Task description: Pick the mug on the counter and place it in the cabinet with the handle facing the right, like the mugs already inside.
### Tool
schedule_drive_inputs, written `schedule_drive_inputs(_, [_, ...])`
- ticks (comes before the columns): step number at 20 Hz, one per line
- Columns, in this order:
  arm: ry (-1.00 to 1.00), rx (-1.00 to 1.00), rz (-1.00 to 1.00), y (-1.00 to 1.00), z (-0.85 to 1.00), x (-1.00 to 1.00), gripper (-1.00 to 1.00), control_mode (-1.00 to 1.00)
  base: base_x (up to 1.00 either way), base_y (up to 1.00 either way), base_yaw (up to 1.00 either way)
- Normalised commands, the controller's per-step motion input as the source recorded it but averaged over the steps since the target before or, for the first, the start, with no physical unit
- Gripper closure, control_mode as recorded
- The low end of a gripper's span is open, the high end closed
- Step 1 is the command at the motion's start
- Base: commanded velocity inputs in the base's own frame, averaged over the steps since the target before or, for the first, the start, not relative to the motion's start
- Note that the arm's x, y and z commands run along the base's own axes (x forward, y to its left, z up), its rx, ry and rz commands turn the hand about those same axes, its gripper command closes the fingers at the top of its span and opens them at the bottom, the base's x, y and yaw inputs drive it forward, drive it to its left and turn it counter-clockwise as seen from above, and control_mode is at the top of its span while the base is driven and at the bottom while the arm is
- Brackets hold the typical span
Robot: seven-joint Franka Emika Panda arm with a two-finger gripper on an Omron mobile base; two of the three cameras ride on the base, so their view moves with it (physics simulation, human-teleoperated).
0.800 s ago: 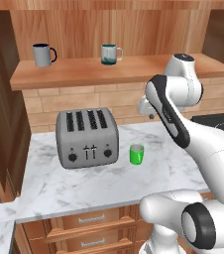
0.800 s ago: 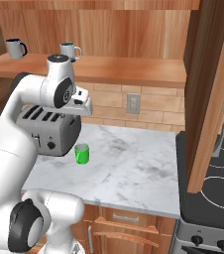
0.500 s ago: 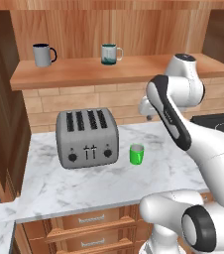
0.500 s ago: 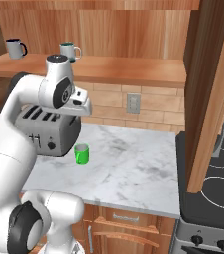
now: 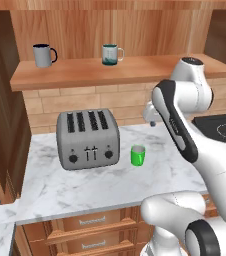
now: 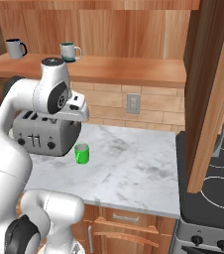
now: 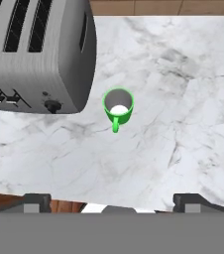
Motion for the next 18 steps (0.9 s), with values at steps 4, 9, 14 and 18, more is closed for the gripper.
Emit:
schedule_drive_inputs(4, [-0.04, 0.00, 0.00, 0.00, -0.20, -0.19, -1.00, -1.00, 0.00, 0.00, 0.00])
schedule_drive_inputs(9, [-0.08, 0.00, 0.00, 0.00, -0.34, -0.18, -1.00, -1.00, 0.00, 0.00, 0.00])
schedule_drive_inputs(14, [-0.09, 0.00, 0.00, 0.00, -0.43, -0.11, -1.00, -1.00, 0.00, 0.00, 0.00])
schedule_drive_inputs(18, [-0.05, 0.00, -0.01, 0.00, -0.46, 0.00, -1.00, -1.00, 0.00, 0.00, 0.00])
